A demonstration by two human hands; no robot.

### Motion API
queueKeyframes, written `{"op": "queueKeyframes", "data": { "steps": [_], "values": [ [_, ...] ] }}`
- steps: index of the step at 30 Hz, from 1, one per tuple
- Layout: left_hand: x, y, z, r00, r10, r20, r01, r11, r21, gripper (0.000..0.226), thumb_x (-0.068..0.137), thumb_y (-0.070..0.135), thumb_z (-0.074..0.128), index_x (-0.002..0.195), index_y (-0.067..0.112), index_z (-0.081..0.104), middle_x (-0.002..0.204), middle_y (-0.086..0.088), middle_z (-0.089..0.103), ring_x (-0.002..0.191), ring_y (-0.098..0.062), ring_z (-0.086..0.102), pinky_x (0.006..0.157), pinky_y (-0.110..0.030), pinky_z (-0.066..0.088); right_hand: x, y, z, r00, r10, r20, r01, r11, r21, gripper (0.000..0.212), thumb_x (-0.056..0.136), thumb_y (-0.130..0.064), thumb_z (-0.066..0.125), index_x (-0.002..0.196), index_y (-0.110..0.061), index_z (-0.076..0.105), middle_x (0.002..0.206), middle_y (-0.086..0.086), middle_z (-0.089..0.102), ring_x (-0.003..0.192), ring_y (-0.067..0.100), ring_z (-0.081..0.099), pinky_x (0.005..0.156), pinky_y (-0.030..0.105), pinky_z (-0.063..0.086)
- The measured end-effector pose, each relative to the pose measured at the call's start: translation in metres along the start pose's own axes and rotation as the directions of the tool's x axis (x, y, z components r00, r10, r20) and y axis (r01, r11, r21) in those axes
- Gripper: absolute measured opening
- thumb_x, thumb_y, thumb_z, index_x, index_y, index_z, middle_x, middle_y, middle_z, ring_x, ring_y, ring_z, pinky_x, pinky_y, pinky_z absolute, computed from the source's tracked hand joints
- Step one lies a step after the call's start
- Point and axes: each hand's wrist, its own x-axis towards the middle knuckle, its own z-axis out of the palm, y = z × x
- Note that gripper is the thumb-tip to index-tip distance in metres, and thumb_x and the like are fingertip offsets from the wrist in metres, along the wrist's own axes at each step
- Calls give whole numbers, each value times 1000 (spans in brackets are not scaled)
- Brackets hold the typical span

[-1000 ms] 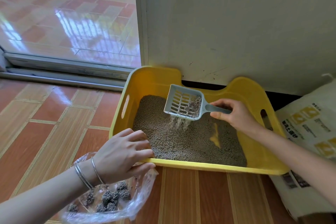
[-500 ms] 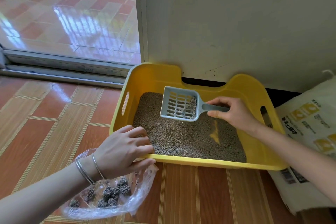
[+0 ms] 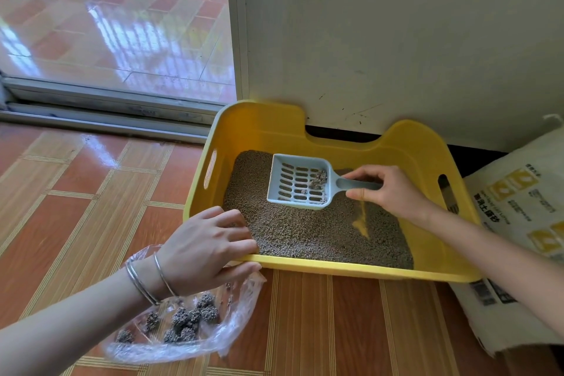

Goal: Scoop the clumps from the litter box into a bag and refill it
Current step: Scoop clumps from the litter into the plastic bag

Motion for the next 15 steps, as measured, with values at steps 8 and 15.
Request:
{"op": "queueKeyframes", "data": {
  "steps": [8, 15],
  "values": [
    [0, 0, 0, 1000, 6, -4, -6, 1000, -27, 34, 97, 50, 36, 80, 28, 55, 72, 11, 59, 79, -16, 54, 62, -31, 43, -2, 2, 3, 1000, 19, -3, -19, 999, -28, 22, 76, -19, 74, 92, -32, 67, 89, -13, 67, 82, 6, 59, 71, 21, 43],
    [0, -1, 0, 1000, 17, 0, -17, 999, -39, 31, 96, 50, 38, 80, 27, 53, 72, 11, 59, 79, -15, 54, 60, -30, 44, 0, 1, 8, 998, 33, 52, -29, 996, -84, 22, 76, -21, 74, 93, -31, 67, 90, -17, 66, 80, -4, 58, 69, 13, 39]
  ]
}}
